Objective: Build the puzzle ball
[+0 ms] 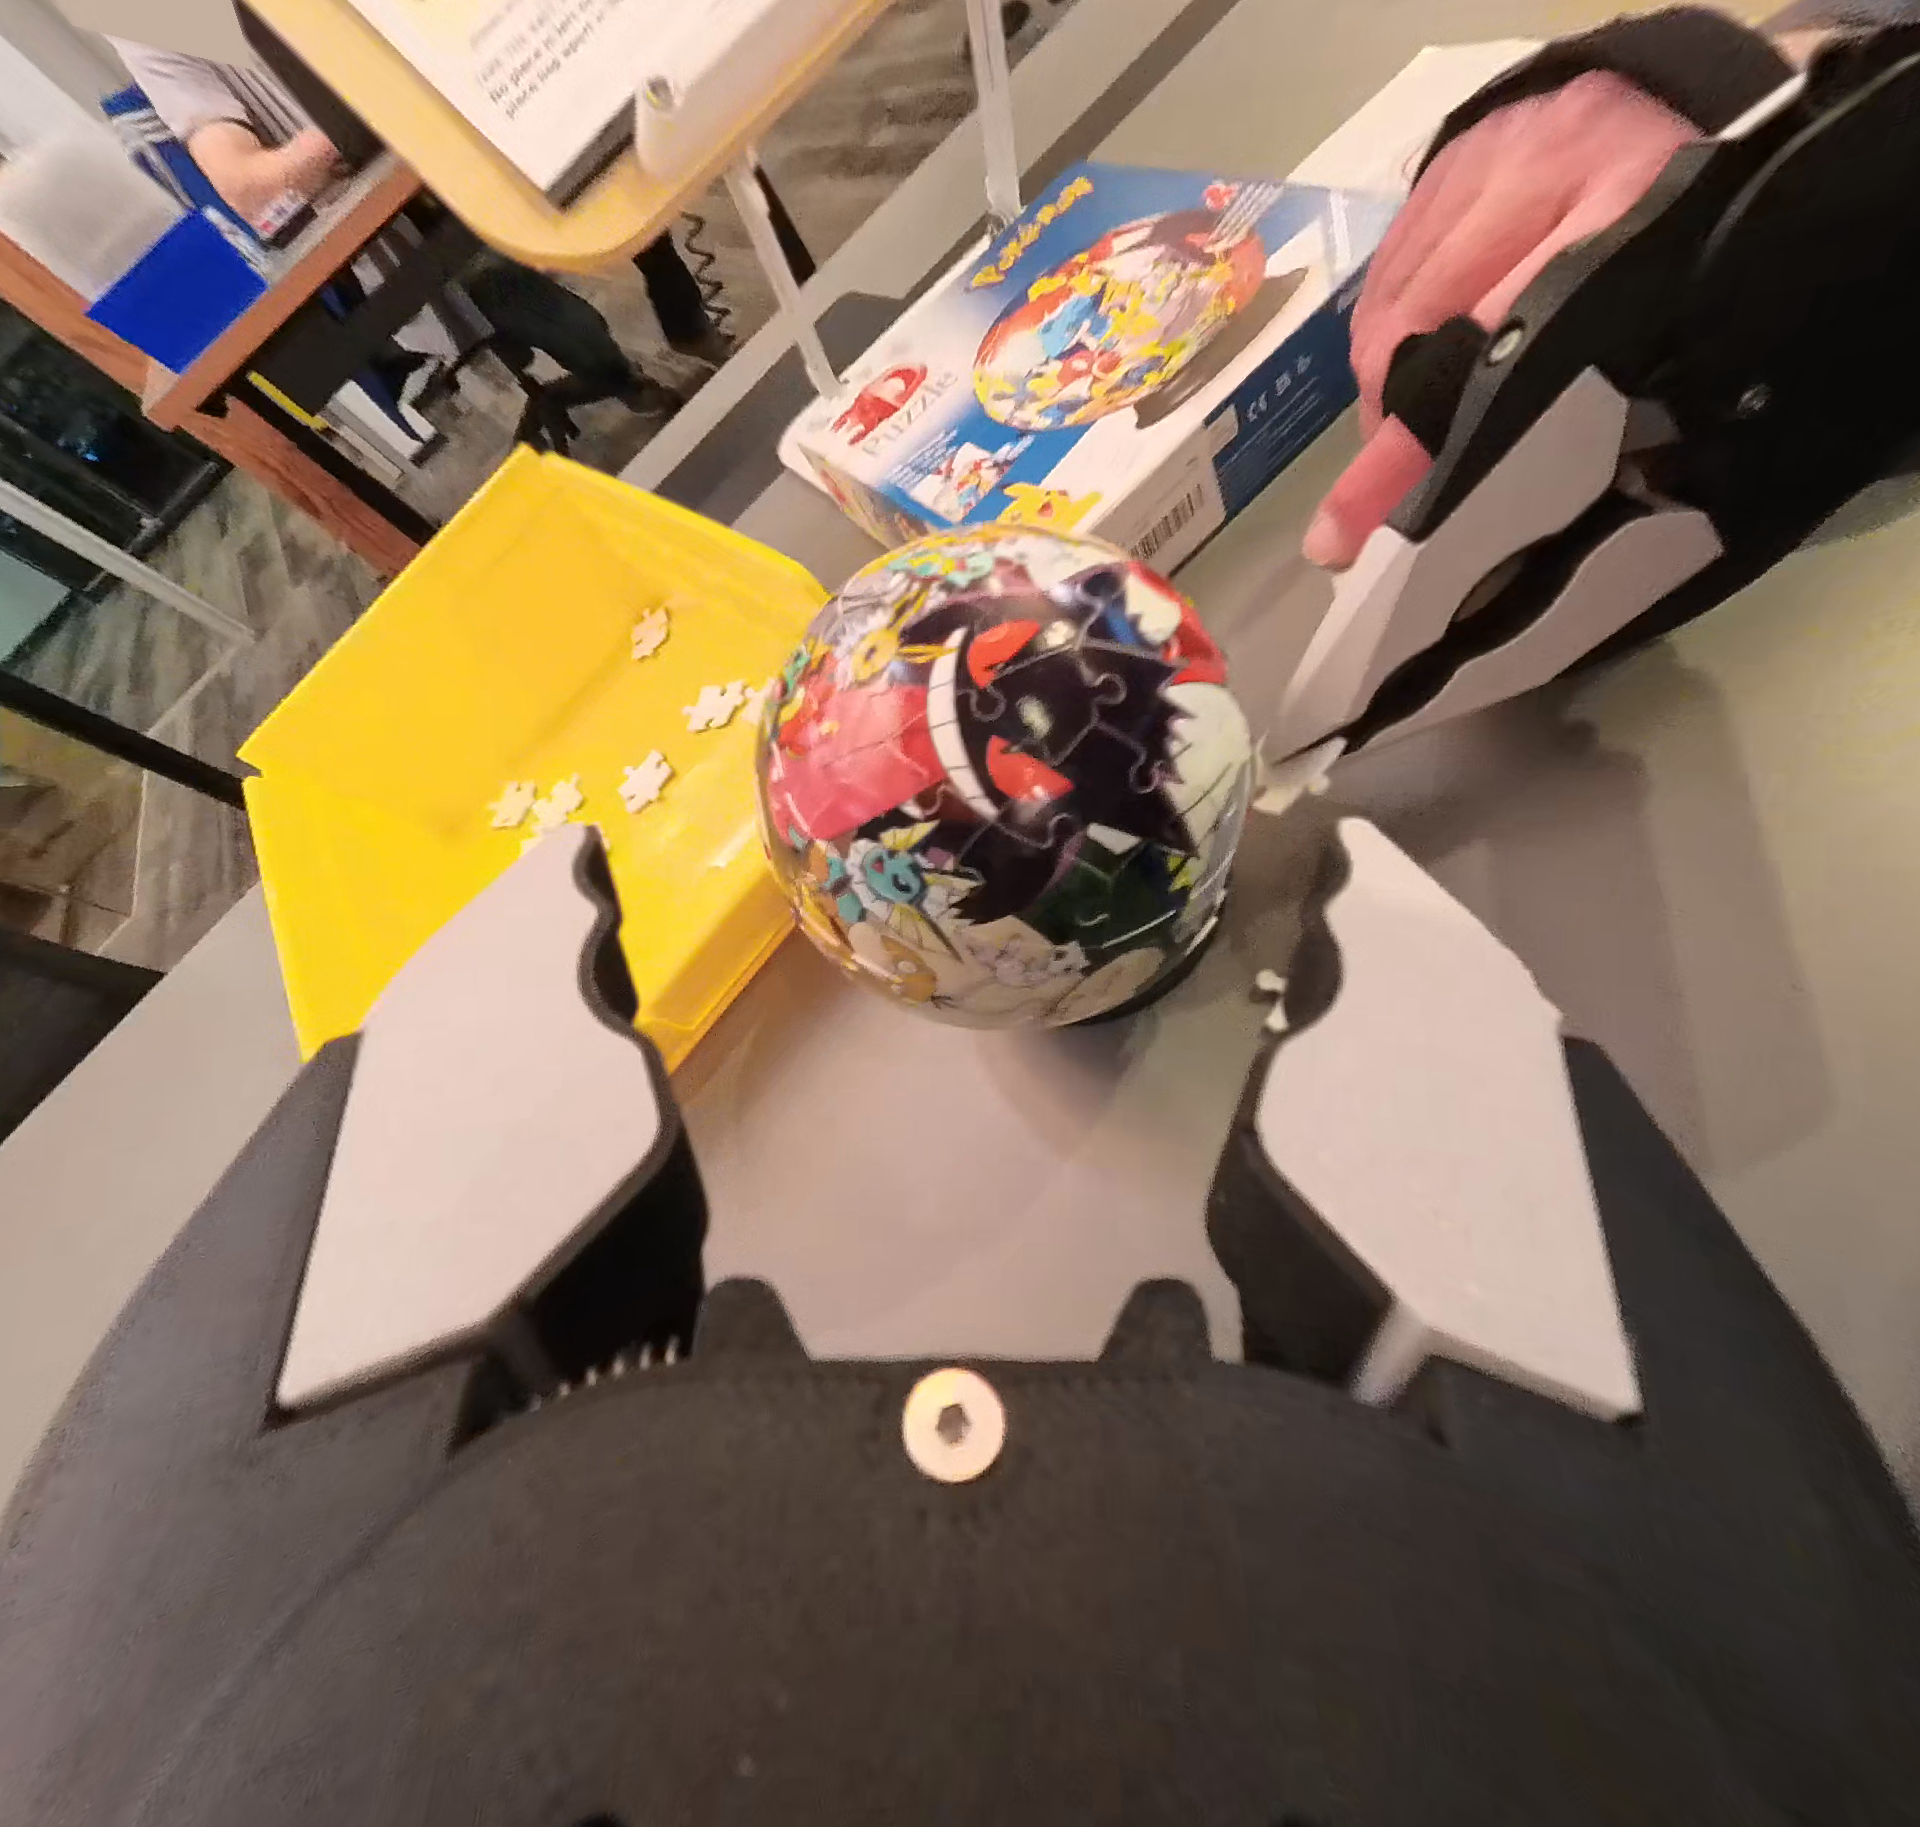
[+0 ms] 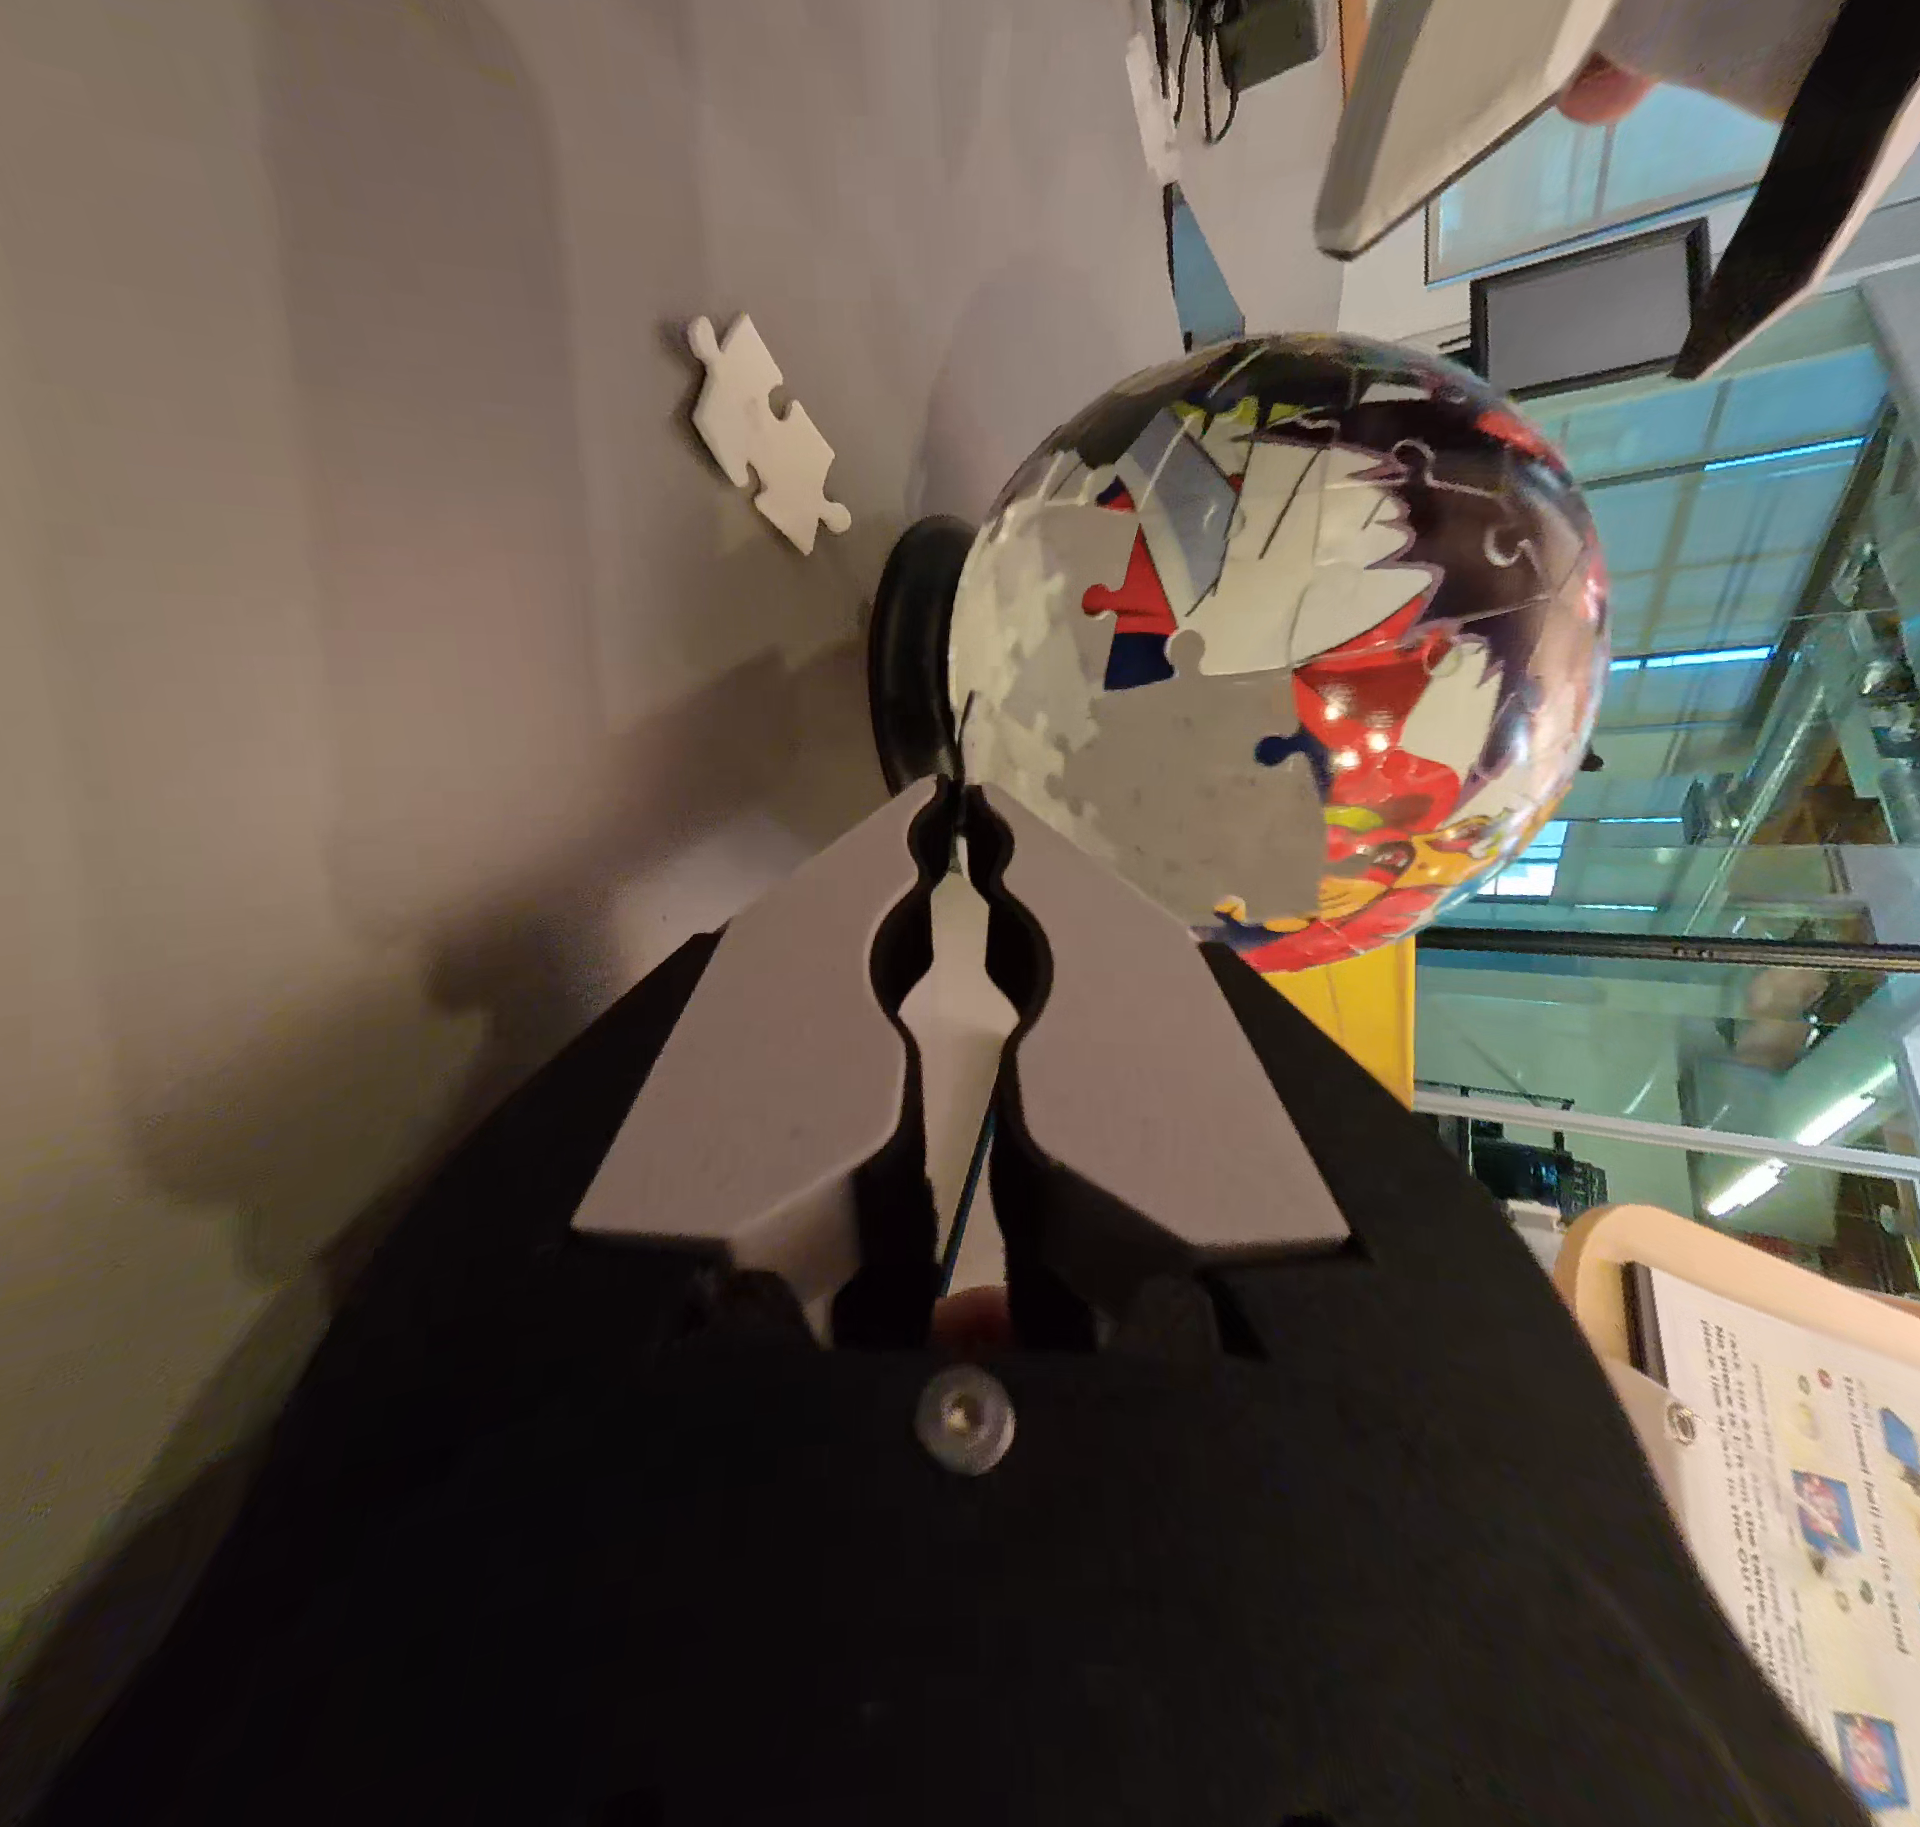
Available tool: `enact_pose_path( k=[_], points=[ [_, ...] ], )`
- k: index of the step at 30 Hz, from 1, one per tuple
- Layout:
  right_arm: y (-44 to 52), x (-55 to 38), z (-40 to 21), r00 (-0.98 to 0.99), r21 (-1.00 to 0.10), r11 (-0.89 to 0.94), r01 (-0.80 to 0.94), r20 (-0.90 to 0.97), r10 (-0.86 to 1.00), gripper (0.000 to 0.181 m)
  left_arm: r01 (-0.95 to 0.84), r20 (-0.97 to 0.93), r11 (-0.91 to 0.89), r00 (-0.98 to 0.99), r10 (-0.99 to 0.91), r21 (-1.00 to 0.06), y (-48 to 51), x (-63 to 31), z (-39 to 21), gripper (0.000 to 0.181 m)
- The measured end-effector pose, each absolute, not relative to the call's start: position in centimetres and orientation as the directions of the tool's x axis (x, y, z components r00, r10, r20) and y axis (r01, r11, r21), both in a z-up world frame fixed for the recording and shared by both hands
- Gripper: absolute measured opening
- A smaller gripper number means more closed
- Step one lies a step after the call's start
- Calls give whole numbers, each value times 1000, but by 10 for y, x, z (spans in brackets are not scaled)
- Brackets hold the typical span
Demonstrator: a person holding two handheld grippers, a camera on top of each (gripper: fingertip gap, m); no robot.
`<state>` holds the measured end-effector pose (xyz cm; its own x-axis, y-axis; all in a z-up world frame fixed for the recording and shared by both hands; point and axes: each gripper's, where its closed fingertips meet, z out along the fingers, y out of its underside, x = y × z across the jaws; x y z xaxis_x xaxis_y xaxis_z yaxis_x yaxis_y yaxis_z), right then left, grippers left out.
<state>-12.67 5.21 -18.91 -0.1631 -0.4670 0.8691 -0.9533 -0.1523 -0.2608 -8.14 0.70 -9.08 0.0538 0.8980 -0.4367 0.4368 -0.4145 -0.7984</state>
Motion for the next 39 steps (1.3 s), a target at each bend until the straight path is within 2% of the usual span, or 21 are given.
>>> enact_pose_path(
  k=[4,10,18,23,29,39],
  points=[
    [46,-131,-192,-174,-257,-121,-959,868,-465,0,464,-413,-429,141,900,-775,-6,-93,-111,137],
    [40,-130,-193,-171,-249,-108,-962,864,-474,0,473,-311,-406,268,912,-782,-5,-109,-139,146],
    [39,-129,-200,-163,-244,-98,-965,848,-504,0,450,-260,-386,317,912,-805,-4,-121,-156,143],
    [38,-128,-196,-166,-244,-96,-965,854,-494,0,434,-276,-389,301,913,-813,-6,-125,-154,135],
    [40,-126,-197,-155,-234,-94,-968,846,-510,0,426,-286,-384,277,918,-820,-4,-126,-153,135],
    [40,-127,-202,-79,-124,-50,-991,846,-527,1,435,-287,-377,260,922,-818,-2,-126,-153,135]
  ],
)
